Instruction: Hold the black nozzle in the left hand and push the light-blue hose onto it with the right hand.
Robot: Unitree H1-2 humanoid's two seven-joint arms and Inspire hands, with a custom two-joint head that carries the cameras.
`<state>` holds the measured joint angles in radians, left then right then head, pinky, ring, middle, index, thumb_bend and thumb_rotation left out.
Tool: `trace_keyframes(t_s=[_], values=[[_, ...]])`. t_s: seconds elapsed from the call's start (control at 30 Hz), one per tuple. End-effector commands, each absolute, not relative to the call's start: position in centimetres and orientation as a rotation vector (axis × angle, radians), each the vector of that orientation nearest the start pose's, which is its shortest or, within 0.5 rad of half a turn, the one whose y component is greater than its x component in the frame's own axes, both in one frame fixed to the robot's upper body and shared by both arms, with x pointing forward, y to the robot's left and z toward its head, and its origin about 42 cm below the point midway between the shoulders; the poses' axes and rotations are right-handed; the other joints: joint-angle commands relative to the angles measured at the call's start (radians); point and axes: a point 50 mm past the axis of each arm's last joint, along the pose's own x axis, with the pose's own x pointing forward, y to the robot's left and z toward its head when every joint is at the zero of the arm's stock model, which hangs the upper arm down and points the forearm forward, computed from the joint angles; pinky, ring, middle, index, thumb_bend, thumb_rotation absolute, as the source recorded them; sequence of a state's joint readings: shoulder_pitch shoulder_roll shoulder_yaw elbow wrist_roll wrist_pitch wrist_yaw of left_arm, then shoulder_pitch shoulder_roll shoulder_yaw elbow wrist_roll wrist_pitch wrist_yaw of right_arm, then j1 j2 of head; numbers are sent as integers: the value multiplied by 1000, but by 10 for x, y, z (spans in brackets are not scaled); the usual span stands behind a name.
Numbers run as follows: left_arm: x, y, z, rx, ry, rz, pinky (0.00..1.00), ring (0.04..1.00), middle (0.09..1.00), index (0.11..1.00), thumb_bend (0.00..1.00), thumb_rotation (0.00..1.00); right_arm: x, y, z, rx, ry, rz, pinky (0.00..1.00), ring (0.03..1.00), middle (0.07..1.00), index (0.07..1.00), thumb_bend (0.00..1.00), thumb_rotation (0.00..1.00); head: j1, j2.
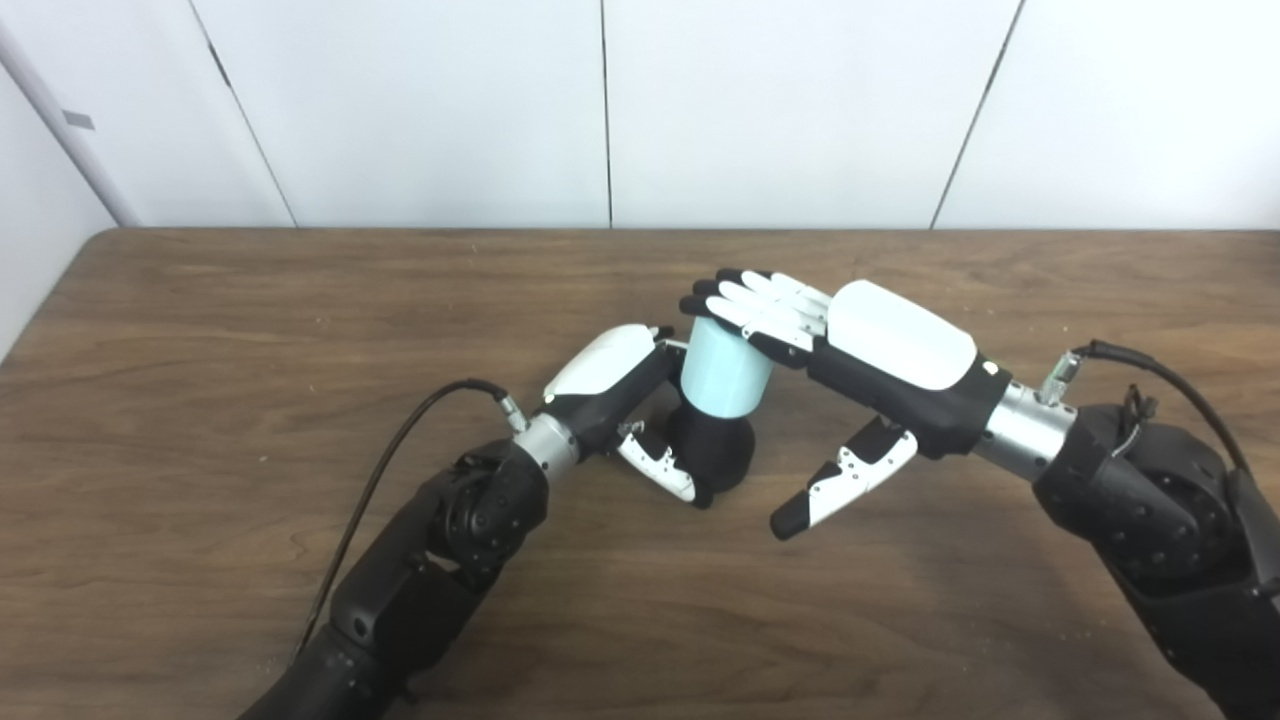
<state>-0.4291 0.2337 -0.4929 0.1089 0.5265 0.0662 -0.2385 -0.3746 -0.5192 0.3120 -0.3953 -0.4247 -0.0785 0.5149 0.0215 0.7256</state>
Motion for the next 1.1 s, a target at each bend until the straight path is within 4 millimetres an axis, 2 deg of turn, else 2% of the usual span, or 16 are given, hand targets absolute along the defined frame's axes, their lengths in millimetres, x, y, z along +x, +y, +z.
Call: trace_keyframes(t_s=[0.0, 0.23, 0.5, 1.07], values=[[365, 135, 126, 962, -62, -733, 1000, 619, 448, 504, 525, 0, 322, -216, 263, -1143, -474, 822, 1000, 1000, 1000, 1000, 721, 794, 1, 0], [366, 135, 127, 961, -64, -731, 1000, 619, 447, 505, 525, 0, 312, -210, 262, -1166, -532, 870, 1000, 1000, 1000, 1000, 701, 775, 5, 2], [366, 135, 126, 961, -64, -730, 1000, 619, 445, 506, 525, 0, 316, -206, 261, -1240, -644, 943, 1000, 1000, 1000, 989, 707, 741, 5, 4], [366, 137, 127, 964, -58, -732, 1000, 620, 445, 506, 525, 0, 320, -208, 263, -1348, -754, 936, 1000, 1000, 1000, 948, 683, 689, 6, 9]])
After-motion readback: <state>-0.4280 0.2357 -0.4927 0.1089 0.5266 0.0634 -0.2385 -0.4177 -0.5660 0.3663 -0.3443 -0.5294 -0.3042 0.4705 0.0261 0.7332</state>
